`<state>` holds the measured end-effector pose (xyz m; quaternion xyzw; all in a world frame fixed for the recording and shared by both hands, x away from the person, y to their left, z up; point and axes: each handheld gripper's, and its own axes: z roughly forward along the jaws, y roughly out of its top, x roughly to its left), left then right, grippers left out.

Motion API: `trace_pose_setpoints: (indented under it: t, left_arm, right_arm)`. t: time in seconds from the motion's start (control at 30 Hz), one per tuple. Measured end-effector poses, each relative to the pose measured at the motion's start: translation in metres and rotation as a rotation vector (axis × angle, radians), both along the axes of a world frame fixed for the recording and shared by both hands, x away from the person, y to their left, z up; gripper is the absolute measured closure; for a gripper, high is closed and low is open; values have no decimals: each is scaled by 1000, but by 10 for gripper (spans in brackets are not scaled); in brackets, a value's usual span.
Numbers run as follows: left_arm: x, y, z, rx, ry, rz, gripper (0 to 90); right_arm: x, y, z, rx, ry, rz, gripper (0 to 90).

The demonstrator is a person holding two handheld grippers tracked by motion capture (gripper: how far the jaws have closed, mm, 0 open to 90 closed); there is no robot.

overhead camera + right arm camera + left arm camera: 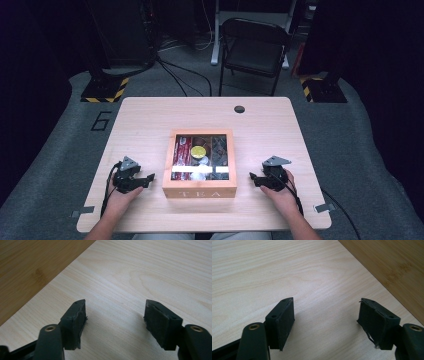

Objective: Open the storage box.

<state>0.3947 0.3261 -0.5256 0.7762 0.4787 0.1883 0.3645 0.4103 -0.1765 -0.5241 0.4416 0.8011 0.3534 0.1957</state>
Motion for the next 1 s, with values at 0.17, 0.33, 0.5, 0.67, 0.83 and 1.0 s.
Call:
trace_pose_setpoints:
  t: [0.17, 0.33, 0.5, 0.67, 0.83, 1.0]
  left_arm:
    - [-1, 0, 2, -10, 10, -3, 323]
    - [-3, -1, 8, -32, 24, -17, 352]
    - [-5, -1, 13, -104, 26, -13, 367]
    - [-4, -5, 22, -141, 3, -15, 368]
    - [-6, -8, 31, -129, -3, -26, 368]
    - [-7, -10, 38, -125, -14, -34, 367]
  right_arm:
    - [-2, 1, 4, 3, -1, 23, 367]
    - [-5, 3, 8, 21, -1, 27, 375]
    - [-8, 4, 13, 53, 0, 31, 389]
    - [-12, 11, 17, 19, 13, 53, 394]
    - [-13, 17, 24, 24, 18, 76, 400]
    - [-15, 20, 35, 43, 45, 89, 404]
